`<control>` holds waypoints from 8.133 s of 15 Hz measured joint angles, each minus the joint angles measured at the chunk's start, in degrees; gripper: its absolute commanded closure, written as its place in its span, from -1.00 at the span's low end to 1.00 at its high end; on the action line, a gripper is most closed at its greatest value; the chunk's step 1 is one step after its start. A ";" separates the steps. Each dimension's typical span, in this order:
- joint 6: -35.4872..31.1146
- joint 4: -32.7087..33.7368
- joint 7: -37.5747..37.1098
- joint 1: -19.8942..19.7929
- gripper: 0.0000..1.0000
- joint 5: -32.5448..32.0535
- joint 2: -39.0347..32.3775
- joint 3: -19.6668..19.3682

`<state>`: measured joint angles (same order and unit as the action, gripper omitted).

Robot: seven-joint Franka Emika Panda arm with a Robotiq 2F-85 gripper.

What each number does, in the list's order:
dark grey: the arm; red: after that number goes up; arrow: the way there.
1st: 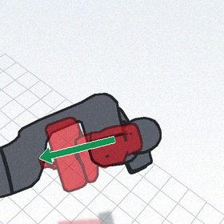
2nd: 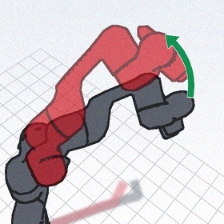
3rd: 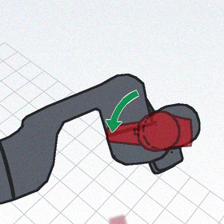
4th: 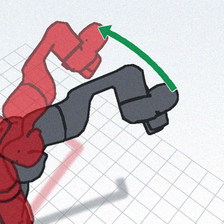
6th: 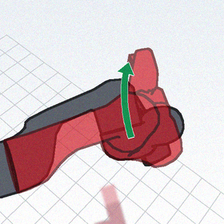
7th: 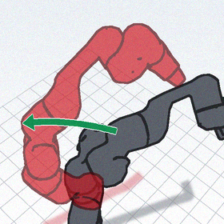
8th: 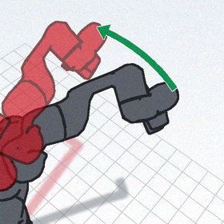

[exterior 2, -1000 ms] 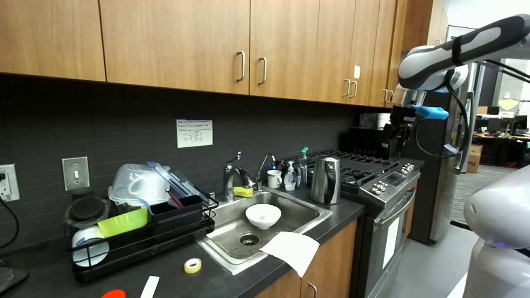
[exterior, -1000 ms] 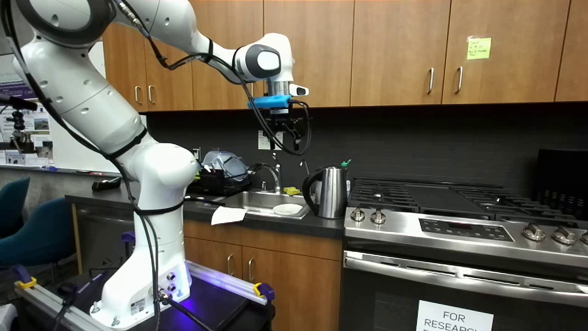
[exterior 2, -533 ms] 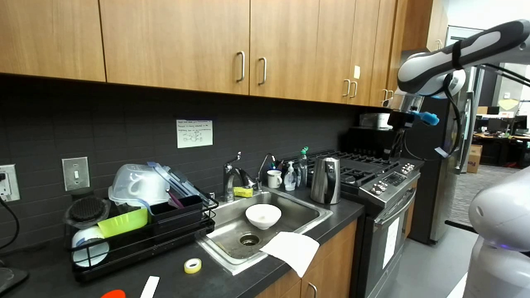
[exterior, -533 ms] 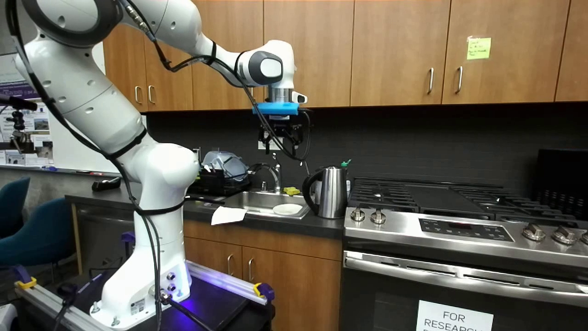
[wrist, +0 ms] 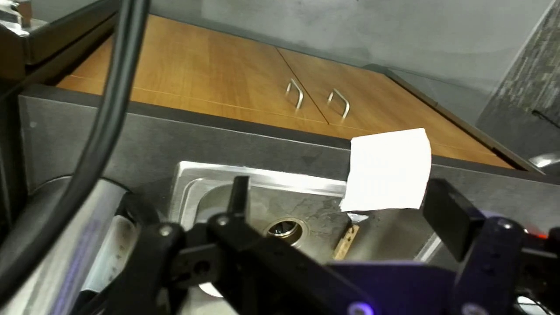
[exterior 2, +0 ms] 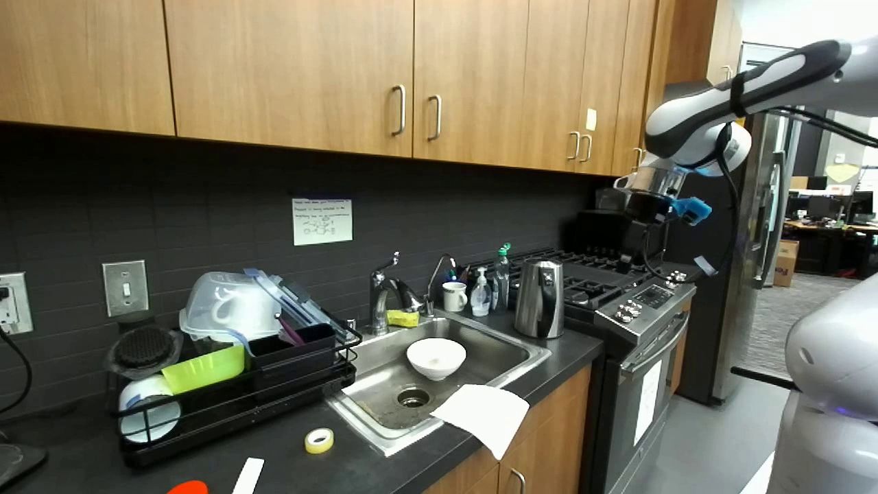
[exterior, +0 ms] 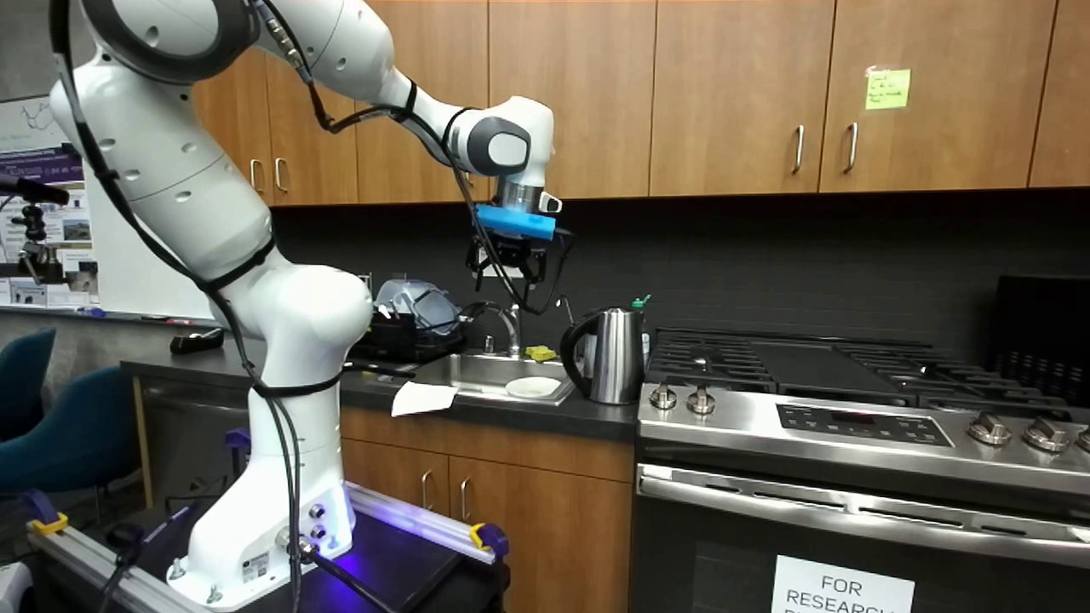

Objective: Use the paper towel to clean the surface

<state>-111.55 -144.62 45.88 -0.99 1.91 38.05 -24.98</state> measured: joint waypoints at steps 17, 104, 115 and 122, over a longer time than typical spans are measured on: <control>-13.74 -2.77 -4.88 6.58 -1.00 32.83 -19.77 13.68; -37.20 1.55 -52.25 6.81 0.99 -1.69 -45.55 29.95; -40.69 -1.89 -52.50 2.85 0.99 -1.70 -43.60 25.72; -43.53 -4.39 -52.34 0.87 0.99 -0.21 -42.34 23.98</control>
<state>-155.08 -149.00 -6.46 -0.13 1.69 -4.28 -1.00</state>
